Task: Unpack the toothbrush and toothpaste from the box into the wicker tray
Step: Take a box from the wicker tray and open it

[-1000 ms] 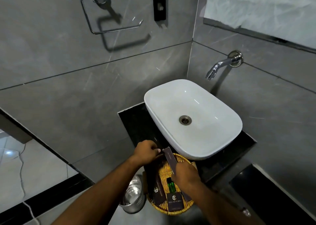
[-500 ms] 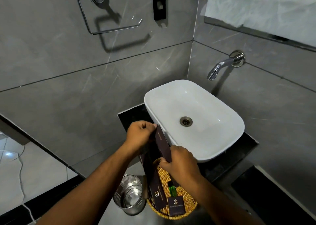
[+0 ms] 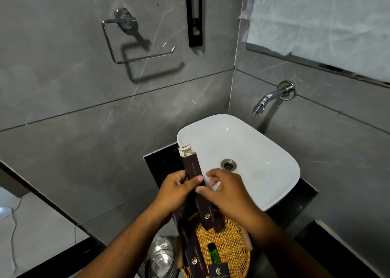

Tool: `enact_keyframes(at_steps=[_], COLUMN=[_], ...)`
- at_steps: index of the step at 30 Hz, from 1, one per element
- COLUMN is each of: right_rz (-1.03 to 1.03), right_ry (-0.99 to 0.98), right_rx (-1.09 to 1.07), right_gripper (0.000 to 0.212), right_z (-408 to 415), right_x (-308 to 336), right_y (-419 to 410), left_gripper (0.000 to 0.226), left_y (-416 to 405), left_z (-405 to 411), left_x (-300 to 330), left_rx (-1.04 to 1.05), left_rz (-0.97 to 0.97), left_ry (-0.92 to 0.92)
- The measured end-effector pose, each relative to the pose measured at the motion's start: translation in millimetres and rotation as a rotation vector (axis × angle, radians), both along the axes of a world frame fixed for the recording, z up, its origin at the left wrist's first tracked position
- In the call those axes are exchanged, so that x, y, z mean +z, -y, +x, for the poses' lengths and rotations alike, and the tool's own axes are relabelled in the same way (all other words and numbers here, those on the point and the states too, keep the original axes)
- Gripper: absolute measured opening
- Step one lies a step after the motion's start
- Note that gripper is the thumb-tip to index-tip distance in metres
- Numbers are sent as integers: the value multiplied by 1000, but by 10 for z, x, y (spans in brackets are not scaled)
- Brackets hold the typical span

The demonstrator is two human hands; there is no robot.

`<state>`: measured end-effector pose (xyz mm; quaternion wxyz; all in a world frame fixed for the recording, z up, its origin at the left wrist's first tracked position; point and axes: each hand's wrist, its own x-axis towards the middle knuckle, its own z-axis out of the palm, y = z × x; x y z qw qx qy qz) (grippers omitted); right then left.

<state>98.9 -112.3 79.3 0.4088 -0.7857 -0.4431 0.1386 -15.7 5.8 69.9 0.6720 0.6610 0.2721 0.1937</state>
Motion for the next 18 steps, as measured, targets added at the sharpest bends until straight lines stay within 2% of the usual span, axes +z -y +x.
enact_keyframes(at_steps=[4, 10, 14, 18], right_rz=[166, 126, 70, 48], right_ry=[-302, -326, -444, -432], right_rx=[-34, 114, 260, 272], right_gripper=[26, 27, 27, 20], right_z=[277, 373, 410, 459], right_x=[426, 717, 755, 775], right_y=[-141, -323, -309, -310], left_gripper=[15, 22, 23, 19], left_y=[-28, 53, 44, 41], left_z=[-19, 31, 40, 38], left_x=[132, 208, 234, 233], left_rx=[-26, -104, -137, -146], left_rz=[69, 233, 257, 287], left_ry=[-1, -48, -54, -76])
